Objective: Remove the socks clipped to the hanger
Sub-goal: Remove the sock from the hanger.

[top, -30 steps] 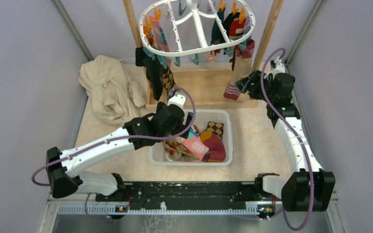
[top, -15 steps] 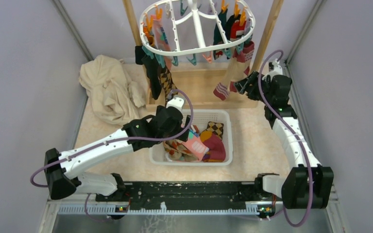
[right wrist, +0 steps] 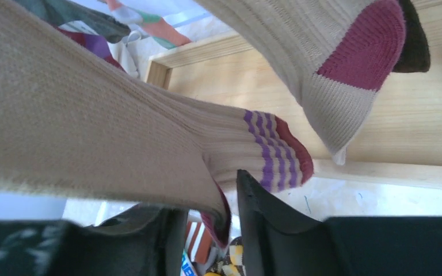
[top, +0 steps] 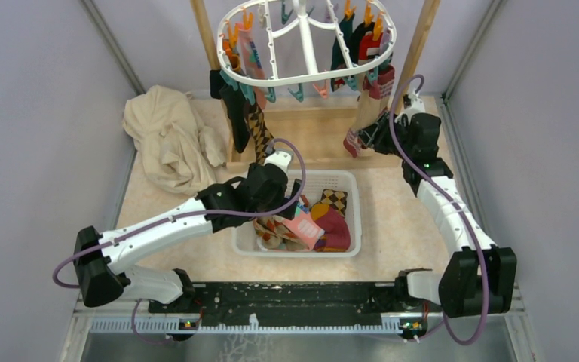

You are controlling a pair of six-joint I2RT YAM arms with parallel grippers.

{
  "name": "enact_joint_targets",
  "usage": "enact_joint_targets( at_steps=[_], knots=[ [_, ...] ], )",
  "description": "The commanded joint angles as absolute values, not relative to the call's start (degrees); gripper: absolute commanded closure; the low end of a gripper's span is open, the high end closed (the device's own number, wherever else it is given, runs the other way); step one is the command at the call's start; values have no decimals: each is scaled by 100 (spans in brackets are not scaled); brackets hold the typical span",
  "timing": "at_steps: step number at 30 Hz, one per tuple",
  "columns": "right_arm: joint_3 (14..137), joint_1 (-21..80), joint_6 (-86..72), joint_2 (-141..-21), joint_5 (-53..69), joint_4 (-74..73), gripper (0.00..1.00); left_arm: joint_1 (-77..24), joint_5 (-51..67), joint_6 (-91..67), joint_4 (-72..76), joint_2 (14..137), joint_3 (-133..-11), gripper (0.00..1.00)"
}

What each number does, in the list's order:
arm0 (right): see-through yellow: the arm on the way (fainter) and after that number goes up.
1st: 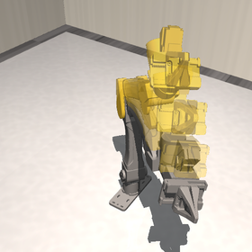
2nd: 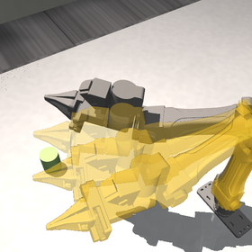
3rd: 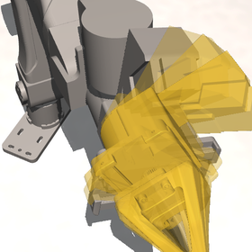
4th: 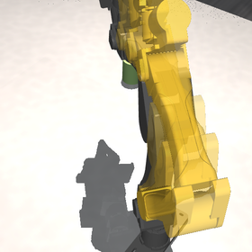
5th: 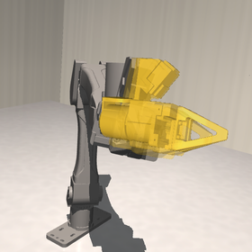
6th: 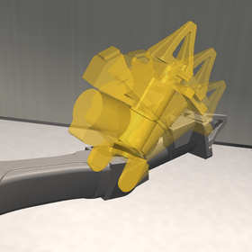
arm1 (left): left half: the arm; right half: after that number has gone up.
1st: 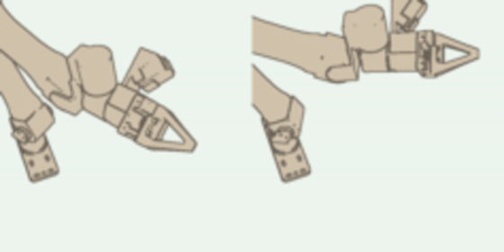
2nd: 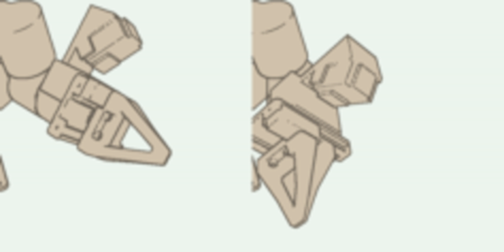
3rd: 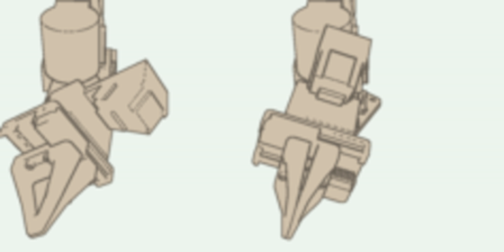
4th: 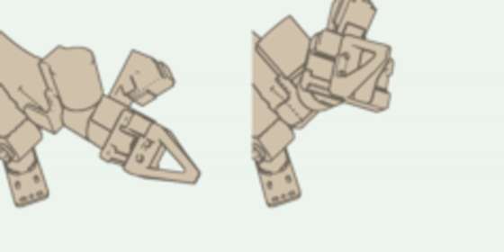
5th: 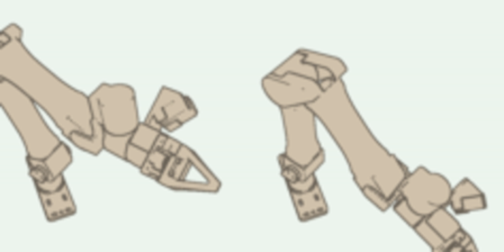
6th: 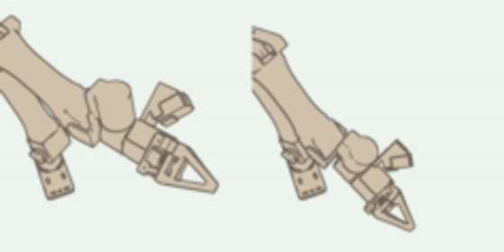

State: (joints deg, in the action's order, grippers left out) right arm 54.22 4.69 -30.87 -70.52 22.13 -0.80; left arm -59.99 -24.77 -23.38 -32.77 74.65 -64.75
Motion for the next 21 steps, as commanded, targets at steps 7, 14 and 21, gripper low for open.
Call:
enact_joint_targets(
  at_steps=[7, 14, 21],
  knots=[
    [5765, 705, -2936, -6576, 2188, -289, 85, -5921, -2369, -2215, -2931, 7269, -6280, 1],
    [5756, 770, -2937, -6380, 2265, -546, 100, -5905, -2281, -2300, -2887, 7242, -6203, 1],
    [5696, 850, -3025, -6220, 2502, -657, 100, -5903, -2303, -2333, -2912, 7208, -6205, 1]
  ],
)
